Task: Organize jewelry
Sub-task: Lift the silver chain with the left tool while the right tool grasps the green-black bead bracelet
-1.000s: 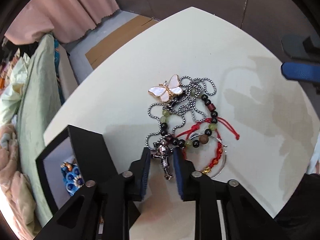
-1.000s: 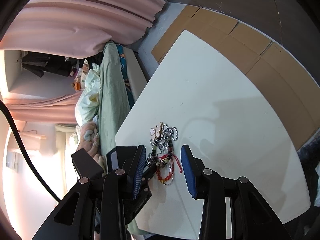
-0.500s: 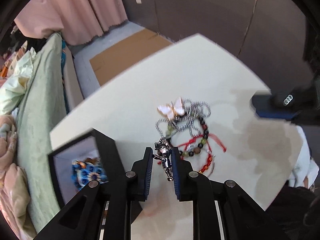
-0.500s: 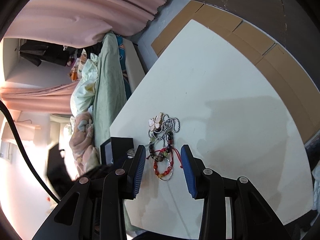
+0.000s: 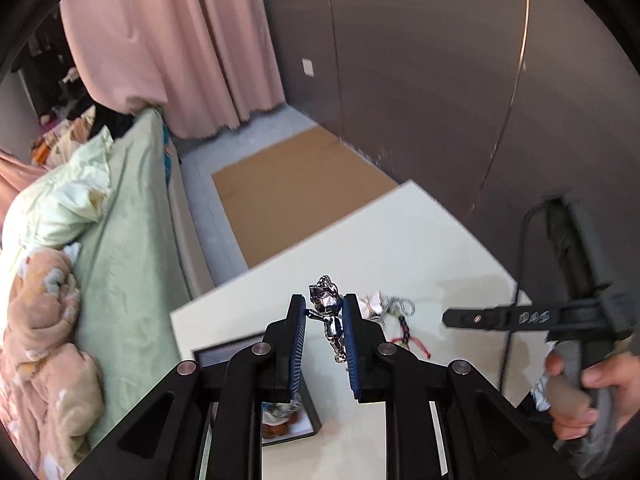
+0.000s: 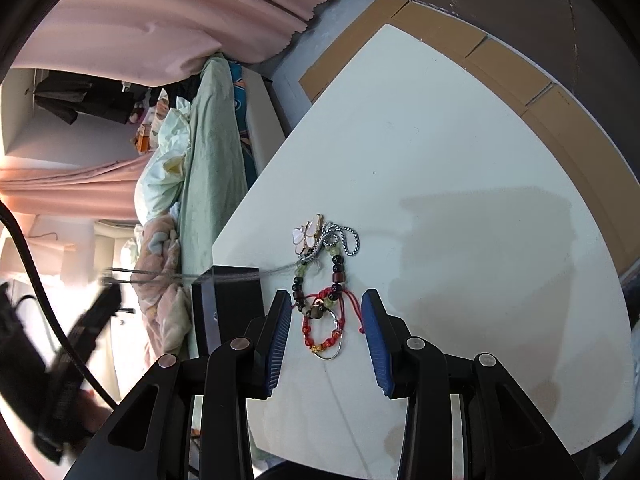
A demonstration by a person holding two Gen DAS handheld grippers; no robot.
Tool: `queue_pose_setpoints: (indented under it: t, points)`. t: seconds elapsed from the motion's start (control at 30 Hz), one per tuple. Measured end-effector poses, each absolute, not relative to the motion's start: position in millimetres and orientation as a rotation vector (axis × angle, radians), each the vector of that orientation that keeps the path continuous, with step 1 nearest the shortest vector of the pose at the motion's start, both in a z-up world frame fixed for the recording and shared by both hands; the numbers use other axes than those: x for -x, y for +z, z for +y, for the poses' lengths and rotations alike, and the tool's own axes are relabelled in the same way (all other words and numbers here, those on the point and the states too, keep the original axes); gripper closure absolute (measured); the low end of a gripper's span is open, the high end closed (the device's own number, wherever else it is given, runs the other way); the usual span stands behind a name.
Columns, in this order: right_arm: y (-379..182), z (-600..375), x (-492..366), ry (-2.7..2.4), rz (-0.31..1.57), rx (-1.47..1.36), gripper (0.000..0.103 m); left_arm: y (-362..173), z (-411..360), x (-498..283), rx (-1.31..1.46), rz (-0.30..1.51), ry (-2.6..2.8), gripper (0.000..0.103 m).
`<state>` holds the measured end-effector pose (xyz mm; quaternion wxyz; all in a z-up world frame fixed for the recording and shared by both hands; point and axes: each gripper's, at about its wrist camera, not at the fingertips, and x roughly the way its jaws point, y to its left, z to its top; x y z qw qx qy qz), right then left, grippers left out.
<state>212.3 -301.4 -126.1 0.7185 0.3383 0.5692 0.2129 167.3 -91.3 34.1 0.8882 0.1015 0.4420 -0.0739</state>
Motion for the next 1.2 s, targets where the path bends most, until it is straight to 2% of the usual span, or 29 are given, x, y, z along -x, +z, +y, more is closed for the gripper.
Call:
queue_pose_setpoints:
  t: [0.4,0.47,0.53,1.0,1.07,1.13,1.2]
  points:
    - [-133.2,-270.5,-217.8,0.446,1.262,-0.621,0.064,107.5,-73.2,-147.0,-0.209,0.782,-0.092,0.084]
    - [-132.5,-264.1,-220.2,0.432,1.254,-0.575,0.068,117.6,-69.5,-143.6,-0.209,0.765,-0.085,0.084]
    - [-131.8,-258.2,-223.8,0.407,1.242,-0.512,0.077,127.3,-65.7,-141.8,-0.207,0.75,-0.078,0.084]
    - [-128.8,-210.0,-221.0,0.297,1.164,-0.123,0.078,185.3,-41.9,-127.2,-0.216,0.655,-0.019,0.084]
    - [-127.8,-205.0,-214.9,0.272,1.146,-0.044,0.083,189.9,-37.9,-124.0,-0.218,0.649,-0.008,0.084]
    - [-126.8,-199.9,-211.6,0.255,1.132,0.024,0.093,190.9,-34.5,-123.0,-0.217,0.65,-0.001,0.084]
    - [-125.0,-198.5,-207.5,0.288,1.127,0.052,0.093,190.1,-30.8,-122.2,-0.215,0.653,0.007,0.084]
